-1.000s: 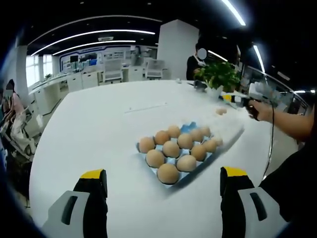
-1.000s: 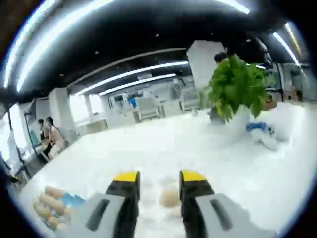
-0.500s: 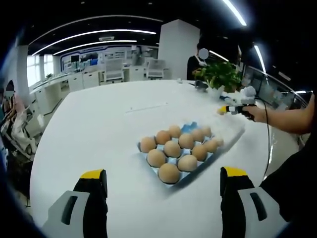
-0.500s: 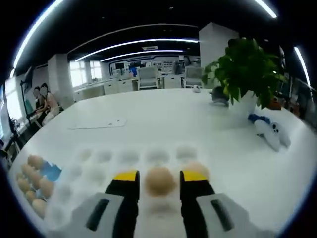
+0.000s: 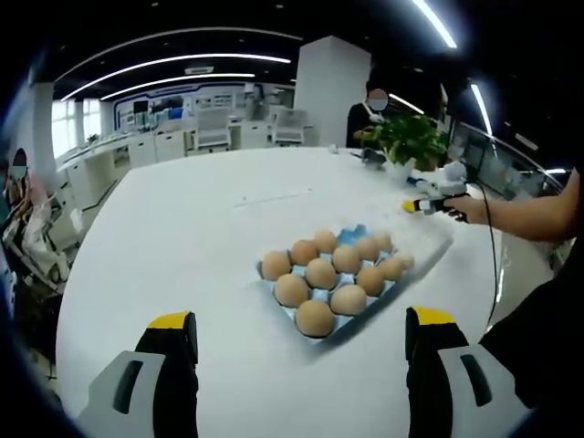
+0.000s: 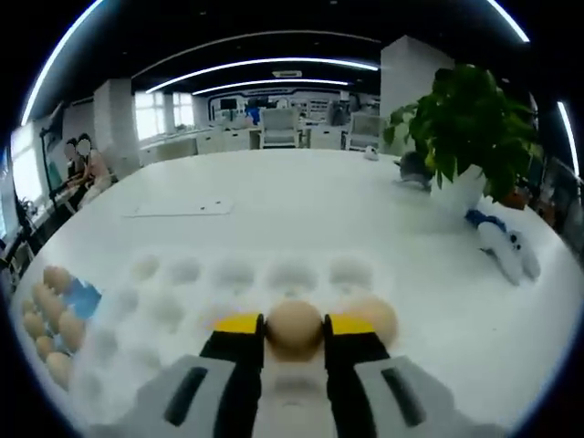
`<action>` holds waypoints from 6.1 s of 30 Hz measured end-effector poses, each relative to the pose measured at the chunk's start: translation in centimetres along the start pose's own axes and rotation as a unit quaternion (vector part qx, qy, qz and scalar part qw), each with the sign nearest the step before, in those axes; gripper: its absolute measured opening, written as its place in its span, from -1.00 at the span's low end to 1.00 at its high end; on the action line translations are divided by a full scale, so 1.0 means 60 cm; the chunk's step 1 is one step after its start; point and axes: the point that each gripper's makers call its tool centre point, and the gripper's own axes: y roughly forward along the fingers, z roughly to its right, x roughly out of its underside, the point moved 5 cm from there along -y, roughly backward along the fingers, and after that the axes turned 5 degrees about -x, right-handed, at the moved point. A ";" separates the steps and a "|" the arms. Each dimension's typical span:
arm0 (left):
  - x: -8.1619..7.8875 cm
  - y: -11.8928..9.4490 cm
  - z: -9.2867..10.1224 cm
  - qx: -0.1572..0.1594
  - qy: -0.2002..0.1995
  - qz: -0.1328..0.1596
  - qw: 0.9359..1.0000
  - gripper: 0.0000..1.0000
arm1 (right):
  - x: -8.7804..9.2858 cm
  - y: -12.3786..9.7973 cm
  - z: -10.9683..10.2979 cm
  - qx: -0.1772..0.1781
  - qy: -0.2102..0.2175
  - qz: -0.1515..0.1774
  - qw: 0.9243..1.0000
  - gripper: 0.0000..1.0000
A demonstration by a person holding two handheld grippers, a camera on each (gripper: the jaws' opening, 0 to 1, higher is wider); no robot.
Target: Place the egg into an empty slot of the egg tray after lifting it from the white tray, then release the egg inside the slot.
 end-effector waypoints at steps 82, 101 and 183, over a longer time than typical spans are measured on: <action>0.000 0.000 0.004 0.004 -0.001 0.005 1.000 0.90 | -0.065 0.015 -0.369 -0.281 -0.005 0.057 0.958 -0.51; -0.001 -0.001 -0.001 0.001 -0.002 0.006 1.000 0.90 | -0.024 0.040 -0.411 -0.308 -0.025 0.005 0.951 -0.50; -0.013 0.010 0.009 0.008 0.004 0.005 1.000 0.90 | -0.021 -0.031 -0.096 -0.084 0.084 0.110 0.987 -0.48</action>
